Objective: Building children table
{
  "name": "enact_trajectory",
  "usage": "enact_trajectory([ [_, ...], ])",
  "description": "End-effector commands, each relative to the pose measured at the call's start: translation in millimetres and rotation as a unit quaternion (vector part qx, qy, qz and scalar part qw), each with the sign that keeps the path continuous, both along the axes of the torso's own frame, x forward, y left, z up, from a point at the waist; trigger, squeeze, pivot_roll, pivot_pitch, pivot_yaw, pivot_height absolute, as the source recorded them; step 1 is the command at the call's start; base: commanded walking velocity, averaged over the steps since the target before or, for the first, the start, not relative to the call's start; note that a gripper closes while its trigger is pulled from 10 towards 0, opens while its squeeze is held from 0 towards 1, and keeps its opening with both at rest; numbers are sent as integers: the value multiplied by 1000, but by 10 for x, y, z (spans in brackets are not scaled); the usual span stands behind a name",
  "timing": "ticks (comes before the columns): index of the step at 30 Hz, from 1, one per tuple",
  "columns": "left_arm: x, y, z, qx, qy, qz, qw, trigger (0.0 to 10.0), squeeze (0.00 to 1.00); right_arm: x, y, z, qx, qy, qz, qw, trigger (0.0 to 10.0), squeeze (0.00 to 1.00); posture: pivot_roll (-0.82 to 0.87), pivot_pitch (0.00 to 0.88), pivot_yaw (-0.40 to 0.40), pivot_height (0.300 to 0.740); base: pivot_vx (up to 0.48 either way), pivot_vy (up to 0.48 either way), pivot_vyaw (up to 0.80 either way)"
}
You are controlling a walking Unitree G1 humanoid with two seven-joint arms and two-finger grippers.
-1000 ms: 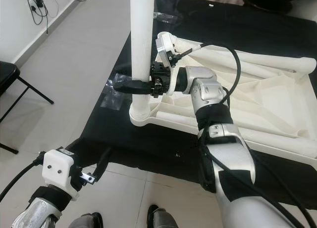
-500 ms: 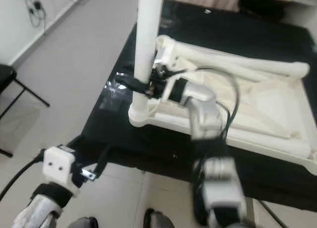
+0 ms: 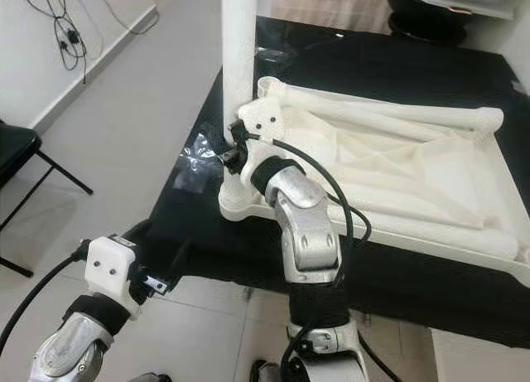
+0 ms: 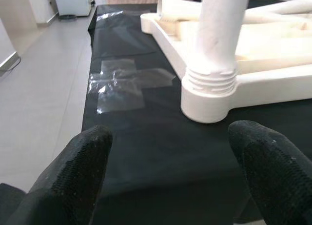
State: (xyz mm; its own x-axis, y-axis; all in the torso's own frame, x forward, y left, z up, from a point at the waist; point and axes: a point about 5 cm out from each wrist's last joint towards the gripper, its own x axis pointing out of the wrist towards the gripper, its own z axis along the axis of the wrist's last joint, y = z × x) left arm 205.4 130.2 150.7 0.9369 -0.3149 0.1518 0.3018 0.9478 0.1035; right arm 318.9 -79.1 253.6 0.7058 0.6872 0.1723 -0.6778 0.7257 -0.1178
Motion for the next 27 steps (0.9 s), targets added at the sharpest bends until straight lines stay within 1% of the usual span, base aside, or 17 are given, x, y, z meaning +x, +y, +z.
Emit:
enact_trajectory([
  [1, -28, 14, -23, 0, 4, 3, 1000, 10000, 0, -132, 60, -30, -5, -2, 127, 992, 10000, 1000, 84, 215, -80, 740, 0, 0, 0],
  [2, -28, 14, -23, 0, 4, 3, 1000, 10000, 0, -132, 60, -30, -5, -2, 127, 992, 10000, 1000, 84, 215, -80, 740, 0, 0, 0],
  [3, -37, 15, -20, 0, 3, 3, 1000, 10000, 0, -127, 2, 18, -8, -10, 180, 984, 10000, 1000, 96, 220, -78, 740, 0, 0, 0],
  [4, -37, 15, -20, 0, 3, 3, 1000, 10000, 0, -127, 2, 18, -8, -10, 180, 984, 10000, 1000, 96, 220, -78, 740, 0, 0, 0],
  [5, -53, 12, -17, 1, 3, 3, 1000, 10000, 0, -73, -100, 79, -31, -29, 236, 971, 10000, 1000, 105, 225, -79, 740, 0, 0, 0],
  [6, -64, 11, -13, 1, 3, 2, 1000, 10000, 0, 1, -145, 98, -50, -35, 250, 966, 10000, 996, 110, 233, -76, 740, 0, 0, 0],
  [7, -76, 10, -11, 1, 4, 1, 1000, 10000, 0, 62, -171, 114, -64, -38, 260, 963, 10000, 502, 113, 237, -73, 740, 0, 0, 0],
  [8, -83, 10, -9, 1, 4, 0, 1000, 10000, 0, 100, -187, 125, -70, -38, 266, 961, 10000, 502, 113, 237, -73, 740, 0, 0, 0],
  [9, -94, 6, -5, 2, 5, -1, 1000, 10000, 0, 163, -200, 155, -73, -39, 272, 959, 10000, 0, 124, 245, -72, 740, 0, 0, 0],
  [14, -151, 7, 3, 4, 8, -2, 1000, 10000, 0, 333, -202, 305, -74, -45, 293, 952, 10000, 0, 146, 262, -72, 740, 0, 0, 0],
  [16, -181, 5, 8, 4, 9, -2, 1000, 10000, 0, 333, -211, 373, -72, -45, 332, 940, 10000, 0, 158, 273, -74, 740, 0, 0, 0],
  [17, -181, 5, 8, 4, 9, -2, 1000, 10000, 0, 333, -211, 373, -72, -45, 332, 940, 10000, 0, 158, 273, -74, 740, 0, 0, 0],
  [20, -217, 1, 12, 5, 12, -1, 1000, 10000, 0, 365, -271, 451, -70, -46, 391, 916, 10000, 0, 167, 284, -76, 740, 0, 0, 0],
  [22, -226, -1, 13, 5, 13, 0, 1000, 10000, 0, 380, -286, 473, -68, -45, 400, 913, 10000, 0, 170, 286, -77, 740, 0, 0, 0],
  [23, -236, -6, 15, 5, 13, 0, 1000, 10000, 0, 395, -304, 490, -70, -42, 411, 908, 4627, 0, 172, 291, -78, 740, 0, 0, 0],
  [24, -243, -10, 17, 5, 14, 0, 1000, 10000, 0, 402, -316, 505, -74, -39, 420, 904, 0, 0, 173, 292, -79, 740, 0, 0, 0],
  [27, -250, -19, 22, 4, 15, 0, 1000, 10000, 0, 414, -334, 523, -80, -34, 429, 899, 0, 0, 166, 293, -78, 740, 0, 0, 0],
])
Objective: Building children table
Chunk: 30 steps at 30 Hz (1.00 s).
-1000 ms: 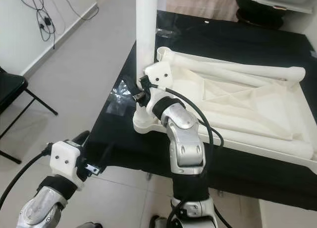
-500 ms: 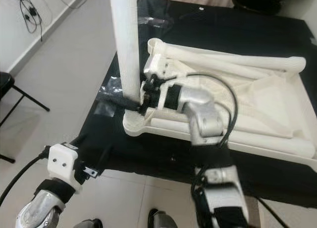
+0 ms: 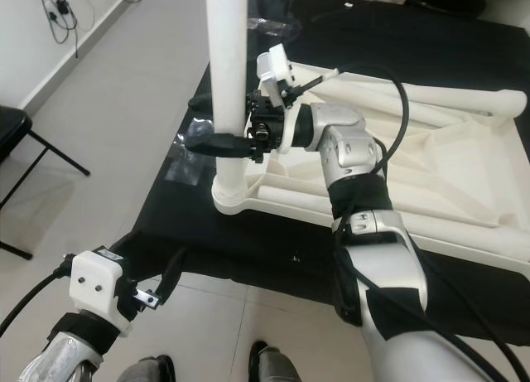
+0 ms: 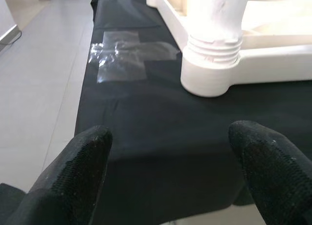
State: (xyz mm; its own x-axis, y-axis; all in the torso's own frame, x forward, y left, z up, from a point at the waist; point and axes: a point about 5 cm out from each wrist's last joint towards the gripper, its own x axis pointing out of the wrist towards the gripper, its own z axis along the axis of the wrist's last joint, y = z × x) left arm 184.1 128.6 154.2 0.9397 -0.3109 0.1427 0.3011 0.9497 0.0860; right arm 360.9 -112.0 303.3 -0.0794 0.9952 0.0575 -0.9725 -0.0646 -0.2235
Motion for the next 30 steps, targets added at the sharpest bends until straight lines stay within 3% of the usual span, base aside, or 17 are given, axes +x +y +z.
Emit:
enact_trajectory([
  [1, -38, -6, -12, 11, 8, -1, 1000, 10000, 0, -5, -11, 32, -8, -7, 13, 1000, 0, 0, 166, 293, -78, 740, 0, 0, 0],
  [11, 9, -10, -21, 8, 8, -2, 1000, 10000, 0, -44, -123, -54, -42, -37, -6, 998, 0, 0, 122, 269, -89, 740, 0, 0, 0],
  [12, 22, -9, -26, 6, 7, -2, 1000, 10000, 0, -88, -170, -183, -48, -51, -70, 995, 0, 0, 115, 266, -95, 740, 0, 0, 0],
  [13, 30, -7, -29, 6, 6, -1, 1000, 10000, 0, -114, -141, -313, -37, -34, -141, 989, 0, 0, 104, 259, -100, 740, 0, 0, 0],
  [14, 30, -7, -29, 6, 6, -1, 1000, 10000, 0, -114, -141, -313, -37, -34, -141, 989, 0, 0, 104, 259, -100, 740, 0, 0, 0],
  [15, 35, -5, -31, 6, 6, -1, 1000, 10000, 0, -137, -101, -470, -35, -15, -227, 973, 0, 0, 104, 259, -100, 740, 0, 0, 0],
  [17, 35, -5, -31, 6, 6, -1, 1000, 10000, 0, -137, -101, -470, -35, -15, -227, 973, 0, 0, 104, 259, -100, 740, 0, 0, 0],
  [18, 49, 12, -31, 6, 5, 1, 1000, 10000, 0, -213, -36, -749, -41, 11, -380, 924, 0, 0, 98, 256, -88, 740, 0, 0, 0],
  [19, 76, 26, -32, 7, 4, -2, 1000, 10000, 0, -452, 79, -998, -38, 42, -468, 882, 0, 0, 61, 251, -68, 740, 0, 0, 0],
  [20, 76, 26, -32, 7, 4, -2, 1000, 10000, 0, -452, 79, -998, -38, 42, -468, 882, 0, 0, 61, 251, -68, 740, 0, 0, 0],
  [21, 98, 33, -32, 8, 3, -4, 1000, 10000, 0, -622, 137, -1100, -31, 61, -515, 854, 0, 0, 60, 248, -67, 740, 0, 0, 0],
  [22, 121, 35, -35, 9, 2, -7, 1000, 10000, 0, -677, 192, -1121, -18, 73, -537, 840, 0, 0, 57, 235, -62, 740, 0, 0, 0],
  [28, 186, 31, -65, 10, 3, -8, 1000, 10000, 0, -521, 370, -990, 24, 74, -525, 848, 0, 0, 65, 199, -58, 740, 0, 0, 0],
  [29, 196, 27, -70, 10, 3, -7, 1000, 10000, 0, -493, 384, -954, 33, 73, -516, 853, 10000, 0, 70, 192, -62, 740, 0, 0, 0],
  [30, 196, 28, -72, 11, 2, -5, 1000, 10000, 0, -470, 397, -913, 45, 74, -490, 867, 10000, 0, 71, 193, -65, 740, 0, 0, 0],
])
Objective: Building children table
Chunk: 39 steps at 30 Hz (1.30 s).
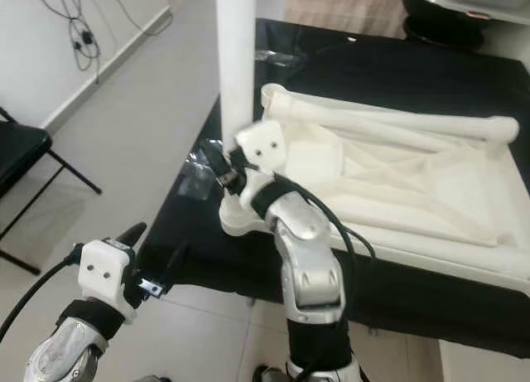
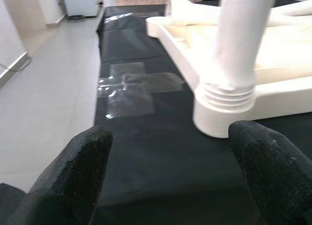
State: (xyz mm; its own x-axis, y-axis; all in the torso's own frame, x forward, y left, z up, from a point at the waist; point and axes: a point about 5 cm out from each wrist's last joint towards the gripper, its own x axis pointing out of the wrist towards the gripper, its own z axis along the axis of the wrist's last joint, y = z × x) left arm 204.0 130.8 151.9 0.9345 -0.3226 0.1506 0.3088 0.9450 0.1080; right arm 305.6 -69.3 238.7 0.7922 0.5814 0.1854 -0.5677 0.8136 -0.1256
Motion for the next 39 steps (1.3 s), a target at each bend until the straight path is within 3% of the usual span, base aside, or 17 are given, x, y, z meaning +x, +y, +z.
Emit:
enact_trajectory([
  [1, -4, 8, -49, 2, 9, 2, 1000, 10000, 0, 72, -25, -233, 6, 65, 8, 998, 10000, 0, 71, 193, -65, 740, 0, 0, 0],
  [2, -8, 13, -50, 2, 8, 4, 1000, 10000, 0, 74, -42, -188, 21, 62, 25, 998, 10000, 1000, 71, 189, -69, 740, 0, 0, 0],
  [3, -8, 13, -50, 2, 8, 4, 1000, 10000, 0, 74, -42, -188, 21, 62, 25, 998, 10000, 1000, 71, 189, -69, 740, 0, 0, 0],
  [6, -16, 14, -52, 1, 8, 7, 1000, 10000, 0, -22, -55, 7, 40, 38, 127, 990, 10000, 1000, 79, 190, -75, 740, 0, 0, 0],
  [8, -16, 13, -52, 1, 7, 6, 1000, 10000, 0, -37, -66, 50, 39, 31, 142, 989, 10000, 1000, 79, 190, -75, 740, 0, 0, 0],
  [9, -21, 5, -48, 0, 6, 6, 1000, 10000, 0, -37, -112, 101, 8, 8, 197, 980, 10000, 1000, 87, 199, -75, 740, 0, 0, 0],
  [11, -38, -10, -40, -1, 5, 4, 1000, 10000, 0, -25, -207, 148, -63, -29, 299, 952, 10000, 1000, 94, 209, -78, 740, 0, 0, 0],
  [12, -45, -16, -35, -1, 4, 3, 1000, 10000, 0, 2, -245, 158, -85, -33, 321, 943, 10000, 467, 98, 212, -78, 740, 0, 0, 0],
  [13, -45, -16, -35, -1, 4, 3, 1000, 10000, 0, 2, -245, 158, -85, -33, 321, 943, 10000, 467, 98, 212, -78, 740, 0, 0, 0],
  [14, -49, -19, -33, -1, 4, 3, 1000, 10000, 0, 41, -262, 175, -93, -37, 328, 939, 10000, 0, 100, 214, -78, 740, 0, 0, 0],
  [18, -83, -28, -23, -1, 4, 2, 1000, 10000, 0, 183, -261, 305, -93, -25, 390, 916, 10000, 0, 117, 235, -83, 740, 0, 0, 0],
  [19, -83, -28, -23, -1, 4, 2, 1000, 10000, 0, 183, -261, 305, -93, -25, 390, 916, 10000, 0, 117, 235, -83, 740, 0, 0, 0],
  [23, -148, -27, -21, 0, 8, 4, 1000, 10000, 0, 249, -241, 394, -117, -18, 455, 883, 10000, 0, 145, 252, -86, 740, 0, 0, 0],
  [26, -162, -25, -19, 1, 8, 5, 1000, 10000, 0, 282, -251, 410, -120, -15, 469, 875, 9804, 0, 152, 257, -86, 740, 0, 0, 0],
  [27, -174, -23, -18, 1, 9, 6, 1000, 10000, 0, 325, -258, 427, -120, -15, 475, 872, 0, 0, 155, 259, -87, 740, 0, 0, 0],
  [31, -199, -24, -14, 3, 11, 7, 1000, 10000, 0, 388, -288, 422, -135, -8, 504, 853, 0, 0, 160, 266, -85, 740, 0, 0, 0],
  [39, -202, -28, -12, 3, 12, 5, 1000, 10000, 0, 358, -383, 395, -137, -3, 510, 849, 0, 0, 149, 266, -81, 740, 0, 0, 0],
])
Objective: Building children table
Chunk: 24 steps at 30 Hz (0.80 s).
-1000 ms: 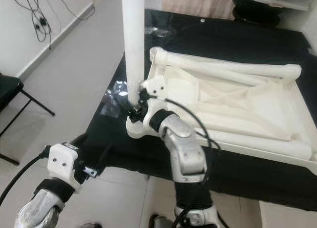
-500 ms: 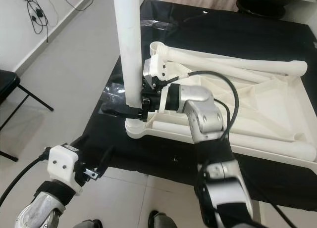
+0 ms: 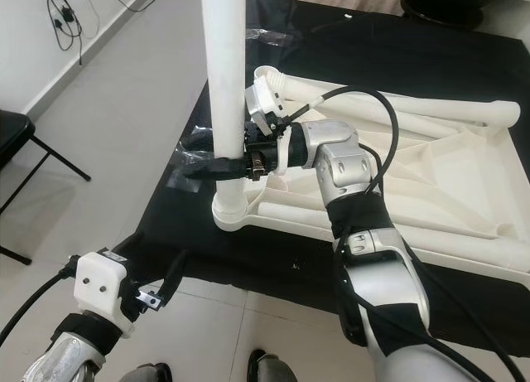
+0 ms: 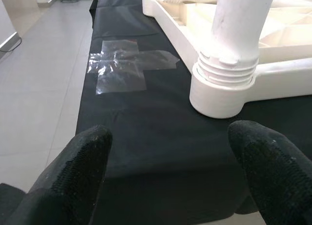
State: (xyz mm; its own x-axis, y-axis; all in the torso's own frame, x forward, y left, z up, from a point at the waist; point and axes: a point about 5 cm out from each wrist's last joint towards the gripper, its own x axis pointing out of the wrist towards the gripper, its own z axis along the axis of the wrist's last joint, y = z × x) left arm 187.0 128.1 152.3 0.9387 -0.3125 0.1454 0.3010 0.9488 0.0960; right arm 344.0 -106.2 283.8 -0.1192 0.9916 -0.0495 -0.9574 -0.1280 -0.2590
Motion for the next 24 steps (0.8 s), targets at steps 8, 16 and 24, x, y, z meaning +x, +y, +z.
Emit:
enact_trajectory([
  [8, -13, 12, -19, 8, 7, 2, 1000, 10000, 0, -168, -112, -371, -8, 4, -112, 994, 0, 0, 114, 263, -101, 740, 0, 0, 0],
  [16, 91, 70, -24, 13, 3, 0, 1000, 10000, 0, -574, 313, -920, 52, 112, -547, 828, 0, 0, 74, 234, -57, 740, 0, 0, 0],
  [24, 154, 68, -40, 15, 1, 2, 1000, 10000, 0, -380, 443, -742, 81, 85, -529, 840, 10000, 0, 86, 212, -73, 740, 0, 0, 0],
])
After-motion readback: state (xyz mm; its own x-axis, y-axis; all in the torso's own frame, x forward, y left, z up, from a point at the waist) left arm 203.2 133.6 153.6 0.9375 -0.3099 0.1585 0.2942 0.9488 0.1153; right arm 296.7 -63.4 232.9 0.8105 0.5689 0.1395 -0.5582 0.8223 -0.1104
